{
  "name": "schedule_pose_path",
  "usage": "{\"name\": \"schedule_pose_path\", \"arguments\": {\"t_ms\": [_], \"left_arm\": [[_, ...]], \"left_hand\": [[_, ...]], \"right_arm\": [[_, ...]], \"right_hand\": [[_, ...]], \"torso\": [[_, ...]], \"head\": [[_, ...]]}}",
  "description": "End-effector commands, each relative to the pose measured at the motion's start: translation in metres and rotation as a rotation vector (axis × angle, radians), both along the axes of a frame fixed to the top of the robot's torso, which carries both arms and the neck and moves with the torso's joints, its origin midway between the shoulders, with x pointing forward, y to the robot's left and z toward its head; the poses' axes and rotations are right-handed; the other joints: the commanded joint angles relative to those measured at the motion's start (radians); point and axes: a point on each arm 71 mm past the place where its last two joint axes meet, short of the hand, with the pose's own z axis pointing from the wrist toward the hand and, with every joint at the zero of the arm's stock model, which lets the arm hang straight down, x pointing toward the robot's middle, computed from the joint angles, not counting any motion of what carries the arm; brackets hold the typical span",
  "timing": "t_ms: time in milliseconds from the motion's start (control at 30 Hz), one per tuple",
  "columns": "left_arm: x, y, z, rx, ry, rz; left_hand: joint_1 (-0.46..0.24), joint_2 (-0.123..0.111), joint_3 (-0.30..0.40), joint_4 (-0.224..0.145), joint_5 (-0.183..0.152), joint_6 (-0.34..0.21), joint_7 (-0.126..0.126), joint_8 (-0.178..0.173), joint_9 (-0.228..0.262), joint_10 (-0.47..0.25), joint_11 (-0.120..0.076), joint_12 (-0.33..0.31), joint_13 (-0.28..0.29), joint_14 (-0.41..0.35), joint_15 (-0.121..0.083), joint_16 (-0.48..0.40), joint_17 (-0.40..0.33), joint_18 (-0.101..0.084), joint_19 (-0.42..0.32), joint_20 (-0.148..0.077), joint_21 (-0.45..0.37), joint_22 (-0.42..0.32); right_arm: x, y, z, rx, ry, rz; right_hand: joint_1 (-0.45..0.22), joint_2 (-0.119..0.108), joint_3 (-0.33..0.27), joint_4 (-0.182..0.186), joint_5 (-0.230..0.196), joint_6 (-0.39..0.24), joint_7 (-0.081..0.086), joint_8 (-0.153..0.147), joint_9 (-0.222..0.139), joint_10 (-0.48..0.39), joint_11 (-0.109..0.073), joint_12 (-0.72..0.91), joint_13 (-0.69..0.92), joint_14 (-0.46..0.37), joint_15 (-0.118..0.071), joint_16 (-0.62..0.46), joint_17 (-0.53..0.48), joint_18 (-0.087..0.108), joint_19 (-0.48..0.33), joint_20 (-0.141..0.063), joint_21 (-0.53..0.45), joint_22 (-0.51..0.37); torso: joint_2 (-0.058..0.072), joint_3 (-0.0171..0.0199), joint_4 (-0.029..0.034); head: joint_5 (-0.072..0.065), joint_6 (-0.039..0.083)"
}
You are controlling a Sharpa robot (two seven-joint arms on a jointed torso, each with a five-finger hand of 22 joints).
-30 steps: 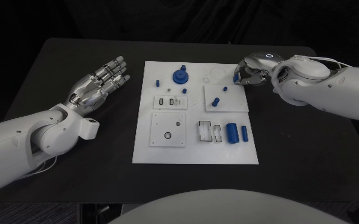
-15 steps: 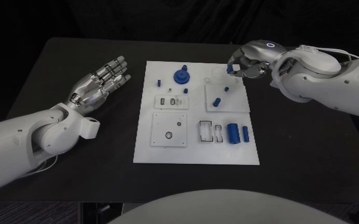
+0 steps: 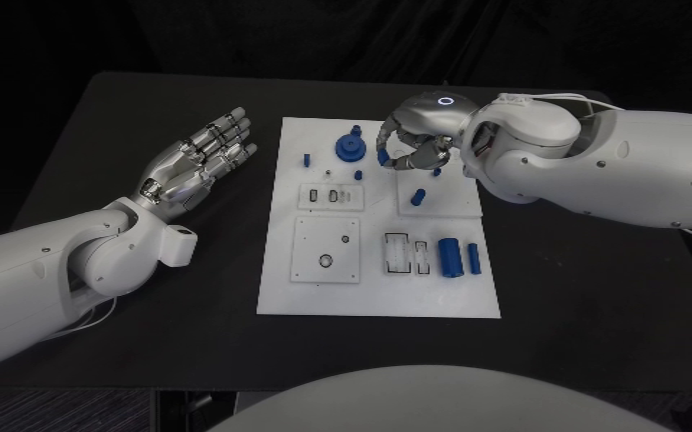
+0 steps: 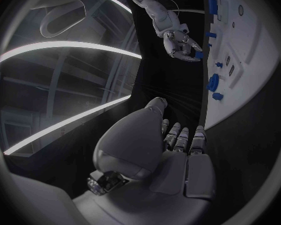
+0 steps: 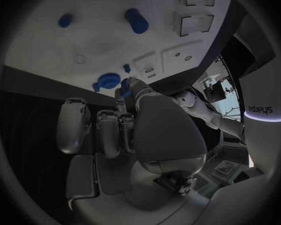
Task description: Assemble the parts on the task board
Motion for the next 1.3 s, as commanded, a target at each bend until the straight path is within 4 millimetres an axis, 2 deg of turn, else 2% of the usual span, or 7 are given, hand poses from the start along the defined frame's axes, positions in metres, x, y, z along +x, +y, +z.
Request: {"name": "schedule_pose_path", "arguments": {"t_ms": [33, 100, 233, 400, 633, 900, 1300], "left_arm": [[-0.001, -0.001, 0.006, -0.067, -0.065, -0.002], [-0.001, -0.001, 0.006, -0.068, -0.064, -0.003], [-0.001, -0.001, 0.006, -0.068, -0.063, -0.005], [-0.001, -0.001, 0.006, -0.067, -0.062, -0.005], [0.0, 0.0, 0.006, -0.066, -0.062, -0.004], [0.0, -0.001, 0.005, -0.067, -0.06, -0.008], [0.0, -0.001, 0.005, -0.067, -0.058, -0.009]], "left_hand": [[-0.014, -0.001, 0.007, 0.001, -0.006, -0.003, 0.0, -0.003, 0.0, -0.002, 0.008, -0.005, -0.001, 0.002, 0.006, -0.003, -0.001, -0.008, -0.001, 0.004, 0.001, 0.001], [-0.014, -0.001, 0.007, 0.001, -0.006, -0.003, 0.0, -0.003, 0.0, -0.002, 0.008, -0.005, -0.001, 0.002, 0.006, -0.003, -0.001, -0.008, -0.001, 0.004, 0.001, 0.001], [-0.014, -0.001, 0.007, 0.001, -0.006, -0.004, 0.0, -0.003, -0.001, -0.002, 0.008, -0.005, -0.001, 0.001, 0.006, -0.003, -0.001, -0.008, -0.002, 0.004, 0.001, 0.001], [-0.015, -0.001, 0.007, 0.002, -0.008, -0.004, 0.0, -0.003, -0.001, -0.002, 0.009, -0.005, -0.001, 0.001, 0.006, -0.003, -0.001, -0.008, -0.002, 0.005, 0.0, 0.001], [-0.015, -0.001, 0.007, 0.002, -0.009, -0.004, 0.0, -0.003, -0.001, -0.002, 0.009, -0.005, -0.001, 0.001, 0.006, -0.003, -0.001, -0.008, -0.002, 0.005, 0.0, 0.001], [-0.016, -0.001, 0.008, 0.002, -0.011, -0.005, 0.0, -0.003, -0.001, -0.003, 0.009, -0.005, -0.001, 0.001, 0.006, -0.003, -0.001, -0.008, -0.002, 0.005, 0.0, 0.001], [-0.016, -0.001, 0.009, 0.002, -0.012, -0.005, 0.0, -0.003, -0.001, -0.003, 0.009, -0.006, -0.001, 0.001, 0.006, -0.003, -0.002, -0.008, -0.002, 0.005, 0.0, 0.001]], "right_arm": [[-0.003, 0.014, -0.01, -0.077, -0.012, 0.036], [-0.004, 0.021, -0.014, -0.079, -0.01, 0.051], [-0.005, 0.035, -0.022, -0.071, -0.012, 0.072], [-0.005, 0.043, -0.029, -0.07, -0.006, 0.076], [-0.004, 0.045, -0.034, -0.077, 0.002, 0.065], [-0.003, 0.047, -0.038, -0.082, 0.009, 0.054], [-0.004, 0.048, -0.043, -0.088, 0.022, 0.053]], "right_hand": [[0.006, -0.005, -0.002, -0.008, 0.007, 0.02, -0.014, 0.023, 0.042, 0.104, -0.007, 0.003, 0.263, 0.088, -0.006, 0.005, 0.189, -0.008, 0.002, -0.004, 0.002, 0.174], [0.005, -0.005, -0.002, -0.008, 0.007, 0.02, -0.014, 0.023, 0.043, 0.104, -0.007, 0.003, 0.263, 0.088, -0.006, 0.005, 0.189, -0.008, 0.003, -0.004, 0.003, 0.174], [0.004, -0.007, -0.002, -0.009, 0.009, 0.023, -0.015, 0.024, 0.044, 0.104, -0.008, 0.003, 0.263, 0.088, -0.006, 0.004, 0.188, -0.008, 0.003, -0.004, 0.003, 0.175], [0.0, -0.009, -0.002, -0.011, 0.021, 0.022, -0.013, 0.023, 0.046, 0.104, -0.007, 0.003, 0.263, 0.088, -0.006, 0.004, 0.188, -0.008, 0.005, -0.004, 0.003, 0.175], [-0.006, -0.012, -0.002, -0.012, 0.026, 0.017, -0.01, 0.02, 0.047, 0.104, -0.005, 0.003, 0.263, 0.088, -0.005, 0.004, 0.187, -0.008, 0.004, -0.004, 0.0, 0.175], [-0.011, -0.013, -0.002, -0.012, 0.025, 0.012, -0.007, 0.016, 0.047, 0.104, 0.0, 0.003, 0.263, 0.087, -0.002, 0.001, 0.183, -0.006, 0.001, -0.003, -0.011, 0.172], [-0.026, -0.016, 0.001, -0.015, -0.009, -0.015, 0.004, -0.006, 0.046, 0.104, 0.009, 0.003, 0.263, 0.087, 0.006, -0.002, 0.18, -0.005, 0.001, 0.005, -0.019, 0.171]], "torso": [[0.0, 0.0004, 0.0009], [0.0, 0.0015, 0.0035], [0.0, 0.0022, 0.0036], [-0.001, -0.0004, -0.0011], [-0.002, -0.0004, -0.0016], [-0.002, -0.0008, 0.0034], [-0.001, -0.0003, -0.0004]], "head": [[-0.003, 0.0], [-0.006, 0.0], [-0.008, 0.0], [0.0, 0.0], [0.001, 0.0], [-0.007, 0.0], [-0.004, 0.0]]}}
